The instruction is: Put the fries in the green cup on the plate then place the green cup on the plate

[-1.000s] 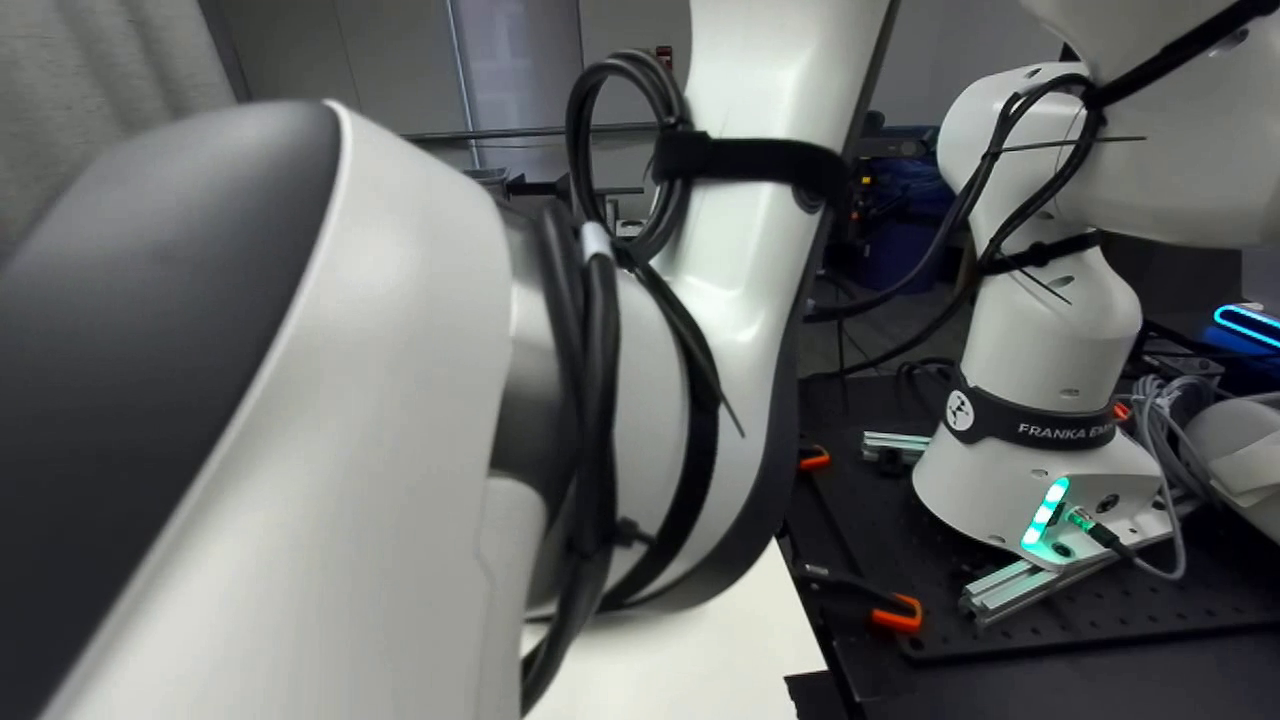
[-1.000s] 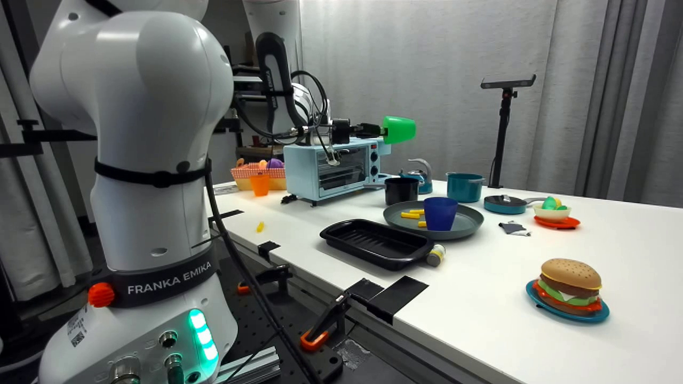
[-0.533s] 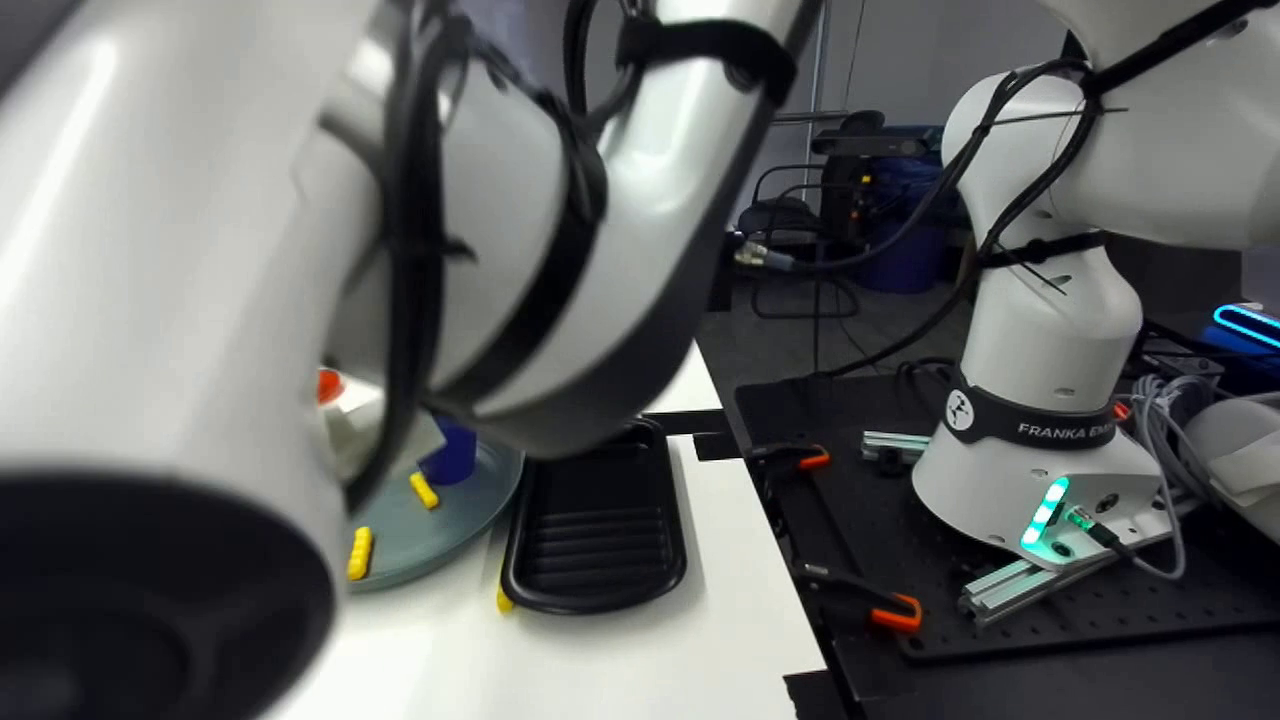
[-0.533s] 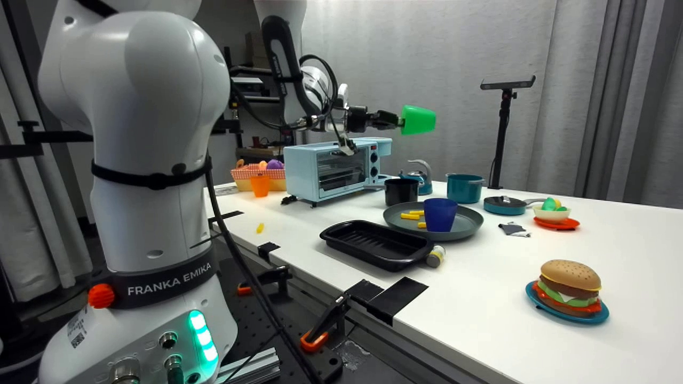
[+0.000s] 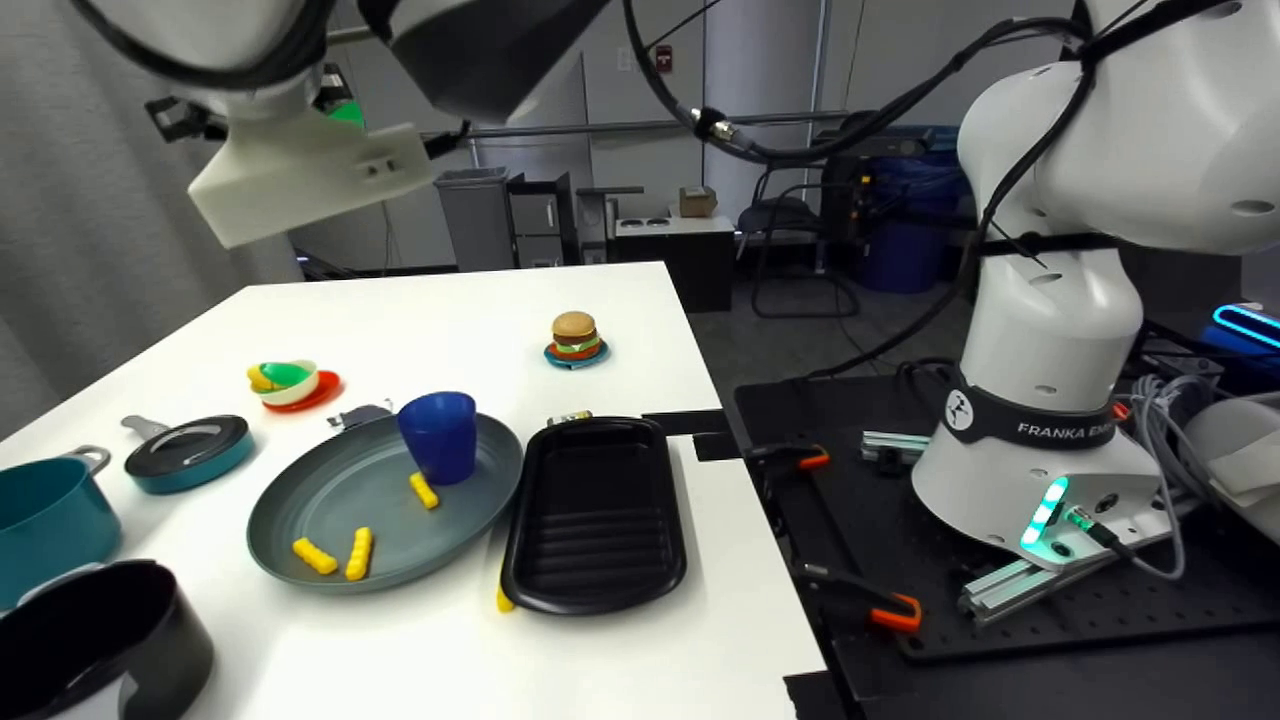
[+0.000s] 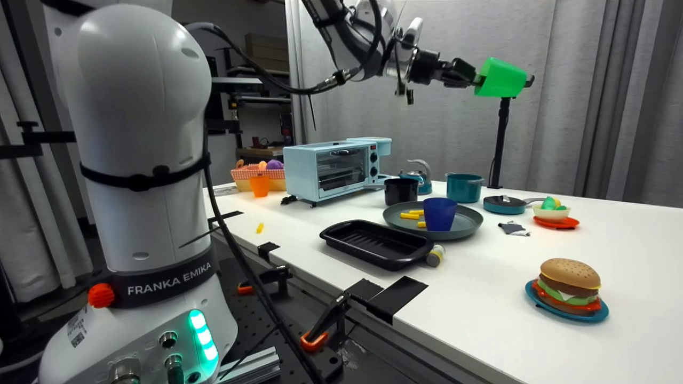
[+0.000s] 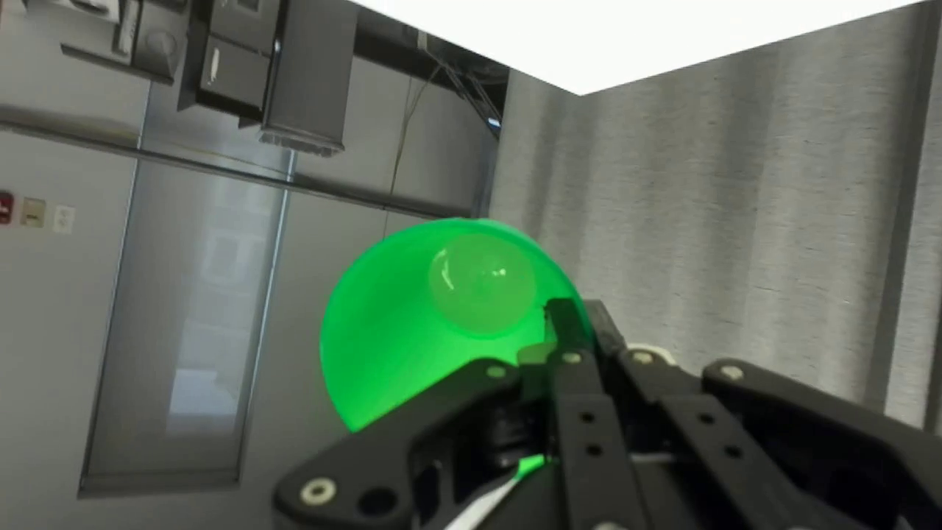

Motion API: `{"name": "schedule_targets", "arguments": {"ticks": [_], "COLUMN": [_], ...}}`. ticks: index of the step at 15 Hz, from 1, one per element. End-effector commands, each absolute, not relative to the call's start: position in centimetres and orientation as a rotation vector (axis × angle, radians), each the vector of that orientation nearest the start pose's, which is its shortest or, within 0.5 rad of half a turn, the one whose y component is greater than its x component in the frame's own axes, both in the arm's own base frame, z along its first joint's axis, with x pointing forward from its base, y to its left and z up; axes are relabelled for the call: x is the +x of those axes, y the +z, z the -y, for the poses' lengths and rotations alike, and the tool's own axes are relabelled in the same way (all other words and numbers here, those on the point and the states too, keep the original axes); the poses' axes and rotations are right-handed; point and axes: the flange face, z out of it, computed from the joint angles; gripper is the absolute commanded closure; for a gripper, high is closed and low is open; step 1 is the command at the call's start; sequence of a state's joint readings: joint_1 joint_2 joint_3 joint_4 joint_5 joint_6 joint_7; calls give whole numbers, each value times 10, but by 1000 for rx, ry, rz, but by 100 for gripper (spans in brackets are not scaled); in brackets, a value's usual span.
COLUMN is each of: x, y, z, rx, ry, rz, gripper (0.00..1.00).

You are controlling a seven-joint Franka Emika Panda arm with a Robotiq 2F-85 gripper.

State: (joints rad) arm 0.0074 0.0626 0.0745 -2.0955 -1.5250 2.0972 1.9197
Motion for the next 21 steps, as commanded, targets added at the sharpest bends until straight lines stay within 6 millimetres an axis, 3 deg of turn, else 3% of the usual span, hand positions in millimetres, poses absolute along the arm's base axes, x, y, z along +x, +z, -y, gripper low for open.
{"name": "schedule_targets", "arguments": {"ticks": [1, 3, 7, 16, 21], "x": [566, 562, 558, 561, 562], "y": [454, 456, 446, 412, 386], "z": [38, 50, 48, -8, -38], "rx": [2058, 2137, 2280, 2594, 2750], "ry": [1143, 1043, 809, 523, 456], "rz": [1066, 1150, 1308, 1428, 1372], "gripper": [99, 99, 99, 99, 99]}}
